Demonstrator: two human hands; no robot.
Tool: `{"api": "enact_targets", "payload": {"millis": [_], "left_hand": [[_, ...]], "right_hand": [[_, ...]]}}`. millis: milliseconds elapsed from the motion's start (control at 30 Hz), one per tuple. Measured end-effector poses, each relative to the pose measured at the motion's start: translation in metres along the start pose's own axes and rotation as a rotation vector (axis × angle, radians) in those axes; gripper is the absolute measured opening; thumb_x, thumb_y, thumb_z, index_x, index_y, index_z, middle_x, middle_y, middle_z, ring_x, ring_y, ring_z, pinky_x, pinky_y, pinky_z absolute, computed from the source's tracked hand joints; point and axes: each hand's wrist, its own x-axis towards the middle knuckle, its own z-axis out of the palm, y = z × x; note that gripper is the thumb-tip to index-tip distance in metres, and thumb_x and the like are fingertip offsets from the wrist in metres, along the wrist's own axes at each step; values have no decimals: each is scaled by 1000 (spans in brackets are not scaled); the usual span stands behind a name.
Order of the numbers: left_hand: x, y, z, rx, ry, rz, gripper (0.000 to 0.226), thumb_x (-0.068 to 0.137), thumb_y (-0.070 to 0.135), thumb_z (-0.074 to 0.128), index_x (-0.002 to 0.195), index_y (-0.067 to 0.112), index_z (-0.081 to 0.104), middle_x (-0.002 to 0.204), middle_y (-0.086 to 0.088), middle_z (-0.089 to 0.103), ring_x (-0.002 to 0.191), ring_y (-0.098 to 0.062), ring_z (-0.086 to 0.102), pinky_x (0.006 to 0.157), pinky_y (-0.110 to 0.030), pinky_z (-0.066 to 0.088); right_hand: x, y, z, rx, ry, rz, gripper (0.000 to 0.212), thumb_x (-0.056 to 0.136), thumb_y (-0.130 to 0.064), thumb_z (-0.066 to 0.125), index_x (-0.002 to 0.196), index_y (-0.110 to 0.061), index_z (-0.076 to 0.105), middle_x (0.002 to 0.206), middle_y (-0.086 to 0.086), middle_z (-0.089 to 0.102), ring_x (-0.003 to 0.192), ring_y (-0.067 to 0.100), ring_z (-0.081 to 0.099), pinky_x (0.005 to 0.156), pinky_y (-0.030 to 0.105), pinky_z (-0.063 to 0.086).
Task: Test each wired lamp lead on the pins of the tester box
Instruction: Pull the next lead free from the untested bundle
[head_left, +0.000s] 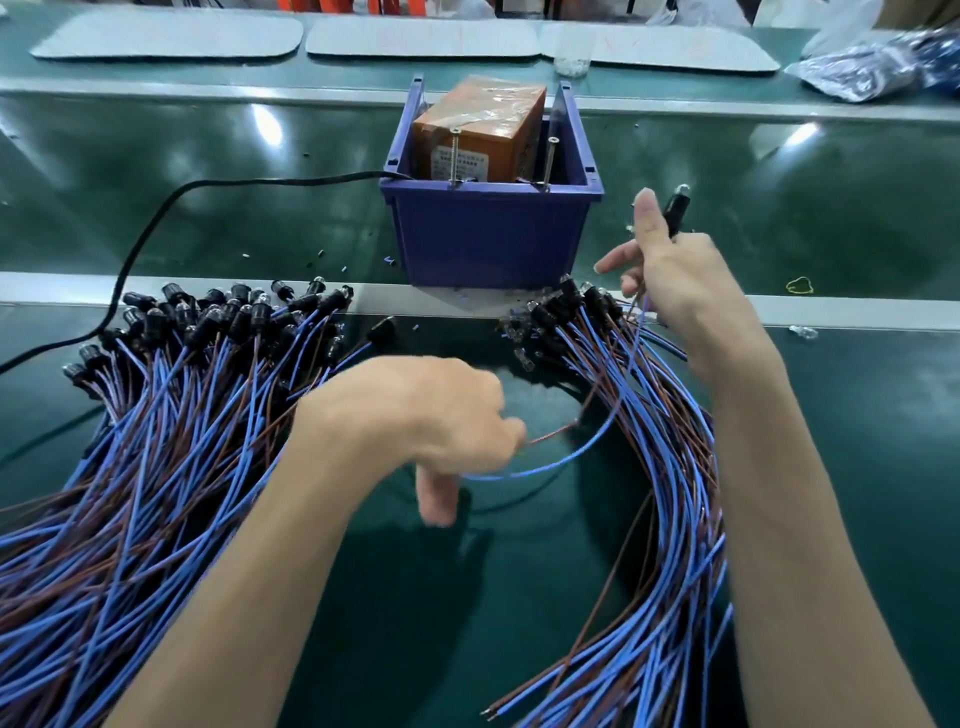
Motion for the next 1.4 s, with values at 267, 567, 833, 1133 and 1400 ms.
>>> {"api": "enact_targets", "payload": {"millis": [267, 567, 833, 1133, 1400], "left_hand": [[-8, 41, 14, 20, -33, 359, 51, 95, 57, 36, 79, 15, 60, 64, 1, 70, 53, -7, 60, 55, -24, 36], [17, 22, 20, 254, 266, 121, 30, 97, 44, 39, 82, 19, 49, 105, -7, 60, 84, -30, 49, 69, -30, 32], [-3, 60, 30, 169, 87, 525, 42, 95, 39, 45, 61, 17, 33, 61, 6, 34, 55, -16, 36, 50, -26, 28], [4, 29, 14, 117, 248, 281, 44, 92, 57, 44, 107, 21, 63, 93, -6, 62, 79, -23, 51, 64, -26, 35], [8, -96, -11, -94, 545, -516, 50, 61, 63, 78, 82, 18, 69, 74, -2, 59, 80, -26, 59, 73, -33, 48]], "right_hand": [[-1, 10, 3, -83, -206, -69, 17, 88, -26, 68, 83, -11, 63, 63, -1, 61, 42, -2, 54, 46, 9, 42], [0, 12, 3, -217, -292, -137, 17, 89, -23, 67, 73, -20, 63, 65, -5, 68, 60, 5, 61, 85, 37, 53], [-2, 9, -2, -363, -212, -167, 20, 78, -30, 78, 65, -30, 63, 57, -15, 58, 56, -4, 51, 57, 17, 39], [-8, 4, -2, -553, -210, -103, 25, 63, -29, 87, 60, -25, 63, 66, -4, 61, 75, 19, 60, 75, 31, 50], [-13, -2, -8, -501, -94, -74, 38, 65, -55, 80, 62, -23, 60, 70, -4, 61, 88, 23, 58, 79, 33, 47]]}}
